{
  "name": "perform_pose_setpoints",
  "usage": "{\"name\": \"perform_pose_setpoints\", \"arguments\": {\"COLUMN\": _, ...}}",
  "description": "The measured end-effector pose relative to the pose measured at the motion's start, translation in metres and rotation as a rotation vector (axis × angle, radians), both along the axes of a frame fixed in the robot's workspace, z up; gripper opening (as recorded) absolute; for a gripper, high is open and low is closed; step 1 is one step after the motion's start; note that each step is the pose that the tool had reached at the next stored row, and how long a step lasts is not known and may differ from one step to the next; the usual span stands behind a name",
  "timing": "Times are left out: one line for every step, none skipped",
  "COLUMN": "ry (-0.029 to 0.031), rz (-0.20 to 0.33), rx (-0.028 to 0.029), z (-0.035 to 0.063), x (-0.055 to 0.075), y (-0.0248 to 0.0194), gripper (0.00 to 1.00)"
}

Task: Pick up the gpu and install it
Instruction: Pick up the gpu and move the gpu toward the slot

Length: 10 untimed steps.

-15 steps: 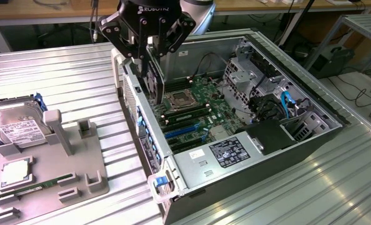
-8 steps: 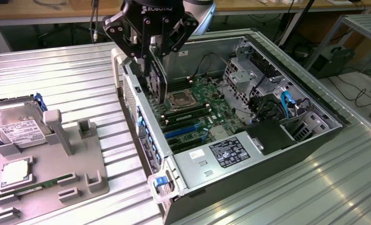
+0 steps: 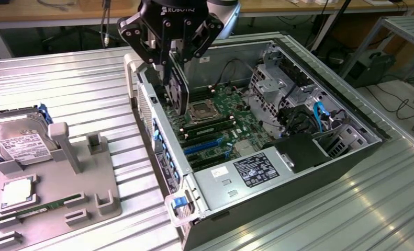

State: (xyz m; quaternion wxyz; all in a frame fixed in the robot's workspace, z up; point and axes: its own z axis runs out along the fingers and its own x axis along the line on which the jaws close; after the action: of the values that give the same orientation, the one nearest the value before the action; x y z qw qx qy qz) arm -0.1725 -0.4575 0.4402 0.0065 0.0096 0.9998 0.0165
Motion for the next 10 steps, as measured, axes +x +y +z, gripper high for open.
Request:
{"name": "perform_pose_setpoints", "arguments": {"ry": 0.0, "rz": 0.0, "rx": 0.0001, "z": 0.0, "x": 0.0005, "y": 0.0, "gripper": 0.27}}
{"name": "perform_pose_setpoints", "arguments": {"ry": 0.0, "rz": 0.0, "rx": 0.0001, "z": 0.0, "x": 0.001, "y": 0.0, "gripper": 0.27}}
{"name": "perform_pose_setpoints", "arguments": {"ry": 0.0, "rz": 0.0, "rx": -0.0001, "z": 0.0, "x": 0.0015, "y": 0.0, "gripper": 0.27}}
{"name": "perform_pose_setpoints", "arguments": {"ry": 0.0, "rz": 0.0, "rx": 0.0, "z": 0.0, "x": 0.0019, "y": 0.0, "gripper": 0.27}}
{"name": "perform_pose_setpoints", "arguments": {"ry": 0.0, "rz": 0.0, "rx": 0.0, "z": 0.0, "x": 0.0024, "y": 0.0, "gripper": 0.27}}
{"name": "perform_pose_setpoints", "arguments": {"ry": 0.0, "rz": 0.0, "rx": 0.0, "z": 0.0, "x": 0.0029, "y": 0.0, "gripper": 0.27}}
{"name": "perform_pose_setpoints", "arguments": {"ry": 0.0, "rz": 0.0, "rx": 0.0, "z": 0.0, "x": 0.0033, "y": 0.0, "gripper": 0.27}}
{"name": "perform_pose_setpoints", "arguments": {"ry": 0.0, "rz": 0.0, "rx": 0.0, "z": 0.0, "x": 0.004, "y": 0.0, "gripper": 0.27}}
{"name": "perform_pose_setpoints", "arguments": {"ry": 0.0, "rz": 0.0, "rx": 0.0, "z": 0.0, "x": 0.0045, "y": 0.0, "gripper": 0.27}}
{"name": "perform_pose_setpoints", "arguments": {"ry": 0.0, "rz": 0.0, "rx": 0.0, "z": 0.0, "x": 0.0051, "y": 0.0, "gripper": 0.27}}
